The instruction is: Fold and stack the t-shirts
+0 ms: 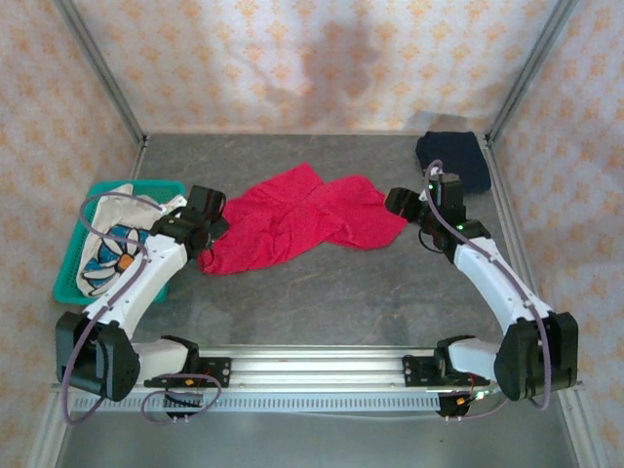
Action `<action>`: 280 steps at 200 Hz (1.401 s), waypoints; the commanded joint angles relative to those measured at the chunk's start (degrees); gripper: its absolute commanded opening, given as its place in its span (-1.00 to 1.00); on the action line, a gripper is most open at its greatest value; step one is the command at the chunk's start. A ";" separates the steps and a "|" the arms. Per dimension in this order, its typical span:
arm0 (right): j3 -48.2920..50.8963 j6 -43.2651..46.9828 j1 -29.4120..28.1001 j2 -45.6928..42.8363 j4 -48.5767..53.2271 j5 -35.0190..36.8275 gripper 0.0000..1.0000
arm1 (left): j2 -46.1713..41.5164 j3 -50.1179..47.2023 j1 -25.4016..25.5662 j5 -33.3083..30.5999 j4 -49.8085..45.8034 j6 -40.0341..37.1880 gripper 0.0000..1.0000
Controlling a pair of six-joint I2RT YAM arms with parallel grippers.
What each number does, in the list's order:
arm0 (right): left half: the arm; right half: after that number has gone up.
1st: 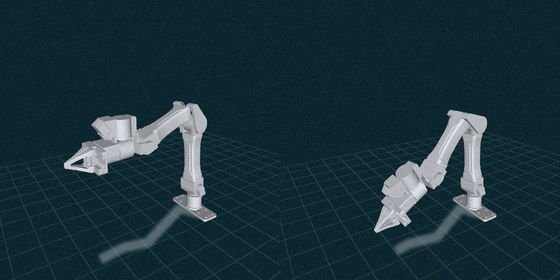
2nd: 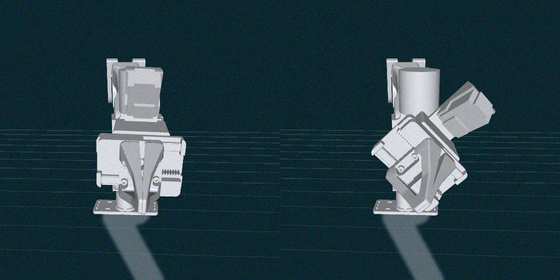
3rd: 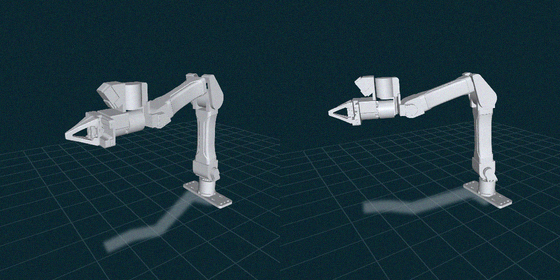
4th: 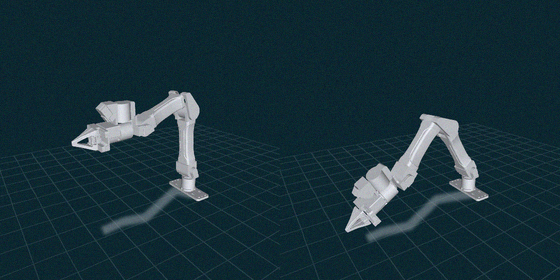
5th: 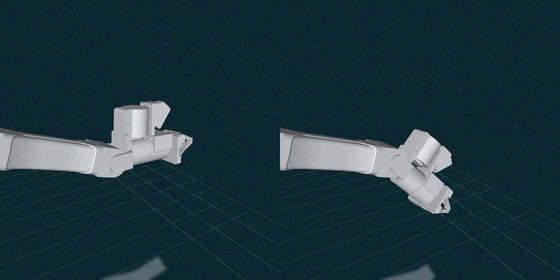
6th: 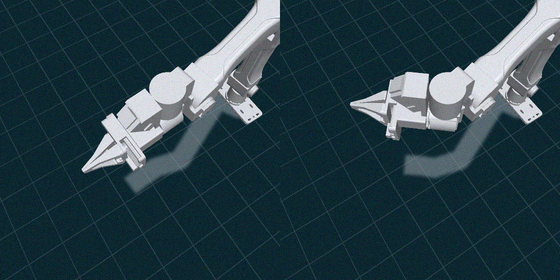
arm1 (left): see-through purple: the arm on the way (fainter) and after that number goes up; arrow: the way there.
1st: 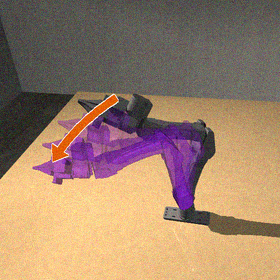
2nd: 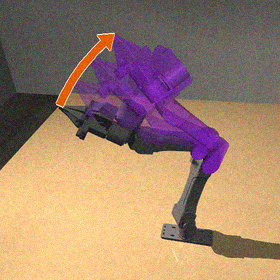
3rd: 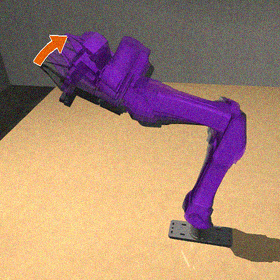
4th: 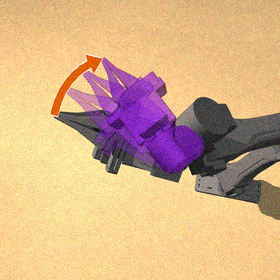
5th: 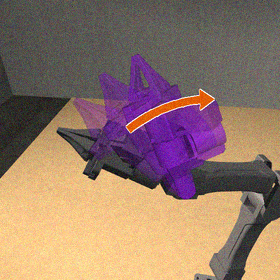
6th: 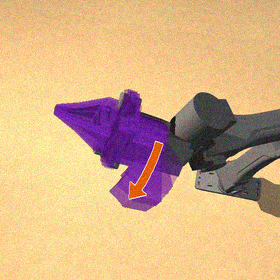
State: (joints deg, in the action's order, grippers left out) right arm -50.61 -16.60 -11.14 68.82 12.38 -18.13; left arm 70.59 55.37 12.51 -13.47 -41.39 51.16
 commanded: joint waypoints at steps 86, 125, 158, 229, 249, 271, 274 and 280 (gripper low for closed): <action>-4.27 3.04 -6.87 6.59 -2.85 0.68 0.49 | 35.71 28.44 9.46 -3.57 -3.07 -3.43 0.49; -2.18 3.95 -6.84 3.80 -1.52 2.90 0.50 | 45.93 35.58 9.46 -2.44 -6.73 0.34 0.40; -1.35 3.78 -6.86 2.98 -1.17 2.84 0.50 | 50.13 38.75 9.24 -2.95 -7.60 2.54 0.33; -1.60 4.42 -6.78 2.49 -0.16 5.07 0.50 | 51.11 36.91 8.89 -1.95 -7.44 5.41 -0.66; -1.51 3.95 -6.77 2.35 -0.10 5.27 0.50 | 49.38 34.82 8.49 -0.86 -5.37 4.22 -1.00; -1.66 3.61 -6.74 2.88 0.56 6.27 0.50 | 44.40 31.31 8.49 -2.34 -3.72 4.48 -1.00; -1.73 3.29 -6.68 3.09 0.80 6.79 0.50 | 43.60 30.76 8.49 -2.69 -3.70 4.56 -1.00; -1.85 2.52 -6.55 3.65 1.39 7.70 0.49 | 41.72 29.79 8.54 -3.31 -3.70 4.73 -1.00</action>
State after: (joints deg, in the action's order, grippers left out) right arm -52.45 -13.23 -17.69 72.79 11.33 -14.09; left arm 120.90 88.14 21.61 -14.11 -45.58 55.44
